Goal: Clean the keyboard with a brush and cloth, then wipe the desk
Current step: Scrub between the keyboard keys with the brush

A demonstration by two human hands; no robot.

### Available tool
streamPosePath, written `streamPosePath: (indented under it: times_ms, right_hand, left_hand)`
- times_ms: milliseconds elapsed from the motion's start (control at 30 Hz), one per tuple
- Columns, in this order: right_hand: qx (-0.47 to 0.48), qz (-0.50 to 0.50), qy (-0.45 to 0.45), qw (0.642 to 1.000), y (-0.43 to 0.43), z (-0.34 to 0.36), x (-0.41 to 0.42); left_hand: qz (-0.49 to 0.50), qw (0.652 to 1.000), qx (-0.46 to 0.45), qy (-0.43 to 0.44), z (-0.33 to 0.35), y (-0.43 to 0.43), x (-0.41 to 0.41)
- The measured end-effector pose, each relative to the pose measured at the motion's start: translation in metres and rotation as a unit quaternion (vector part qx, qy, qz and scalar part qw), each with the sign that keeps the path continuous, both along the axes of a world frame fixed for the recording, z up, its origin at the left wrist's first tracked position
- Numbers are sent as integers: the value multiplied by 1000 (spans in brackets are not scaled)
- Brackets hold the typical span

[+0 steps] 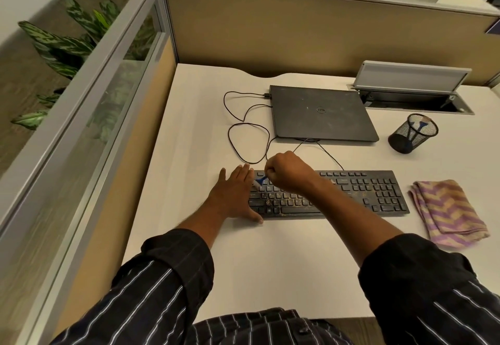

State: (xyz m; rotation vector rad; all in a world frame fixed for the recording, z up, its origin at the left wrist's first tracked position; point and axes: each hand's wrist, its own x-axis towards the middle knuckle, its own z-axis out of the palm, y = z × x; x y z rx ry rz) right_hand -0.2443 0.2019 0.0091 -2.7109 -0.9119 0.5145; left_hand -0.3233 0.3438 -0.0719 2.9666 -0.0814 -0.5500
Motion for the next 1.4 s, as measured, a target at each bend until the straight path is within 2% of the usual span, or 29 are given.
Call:
streamPosePath:
  times_ms: [200,400,533,700,900,1100,1233,1400]
  right_hand:
    - [-58,35,12,998,3,-3,-4]
    - [-3,12,-12,1000,7,0,1]
    - [-48,44,14,998,7,-5,-2]
    - [0,40,-4,999,11,-4,0]
    - [-50,49,10,997,8,-8,2]
    - [-5,48,2,999,14,-5,1]
    - [-40,80,3,996,12,-8,-5]
    - [-68,23,-47,996,8,0,2]
  left_hand:
    - [4,1000,2,2,-1,1,0]
    - [0,1000,-11,9,-1,5,-1]
    - [5,999,-30,15,-1,6,-1]
    - [9,999,-41,12,-5,8,0]
    - [42,996,-82,14,-3,10,-1]
    - [44,996,-73,20,-4,12,-1]
    - [40,997,-69,19,-3,12,-1]
    - [32,997,-71,11,-5,14,0]
